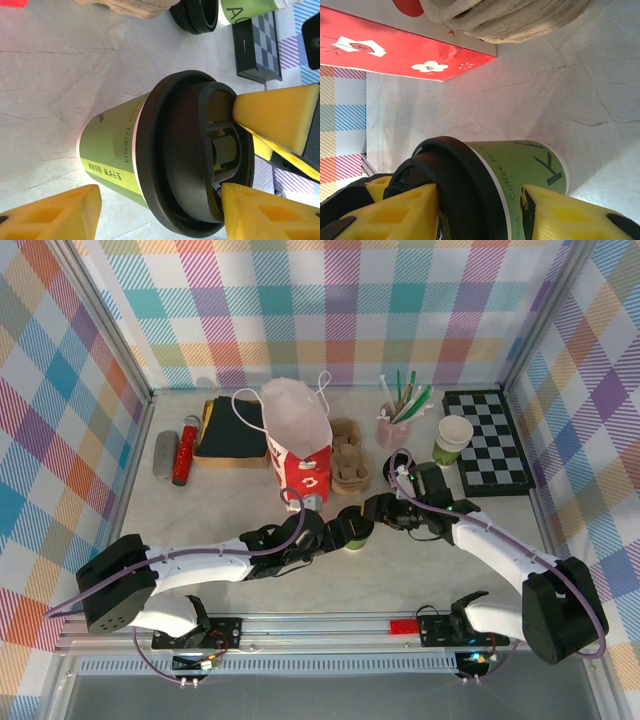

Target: Pack the takeout coffee

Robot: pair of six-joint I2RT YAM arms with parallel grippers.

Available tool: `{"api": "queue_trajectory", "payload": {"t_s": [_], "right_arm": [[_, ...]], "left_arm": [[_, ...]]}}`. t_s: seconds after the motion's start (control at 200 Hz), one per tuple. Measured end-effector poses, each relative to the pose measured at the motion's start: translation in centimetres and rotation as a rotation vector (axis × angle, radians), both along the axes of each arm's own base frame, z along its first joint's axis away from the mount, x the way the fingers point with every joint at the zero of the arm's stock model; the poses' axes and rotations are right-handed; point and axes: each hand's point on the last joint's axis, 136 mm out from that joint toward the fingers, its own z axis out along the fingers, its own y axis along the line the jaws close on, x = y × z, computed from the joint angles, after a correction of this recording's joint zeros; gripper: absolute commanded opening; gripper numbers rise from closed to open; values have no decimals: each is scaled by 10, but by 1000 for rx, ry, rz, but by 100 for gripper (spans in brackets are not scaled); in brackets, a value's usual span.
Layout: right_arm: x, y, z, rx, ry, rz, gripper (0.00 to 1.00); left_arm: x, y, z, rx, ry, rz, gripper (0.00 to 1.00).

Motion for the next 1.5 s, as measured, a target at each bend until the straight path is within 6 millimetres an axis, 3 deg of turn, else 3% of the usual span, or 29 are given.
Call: {"api": "queue_trajectory", "payload": {"t_s": [1.501], "right_arm": [[1, -5, -11, 52, -9, -111, 43]], "left_arm": [[1, -8, -12, -82, -11, 13, 59]]}}
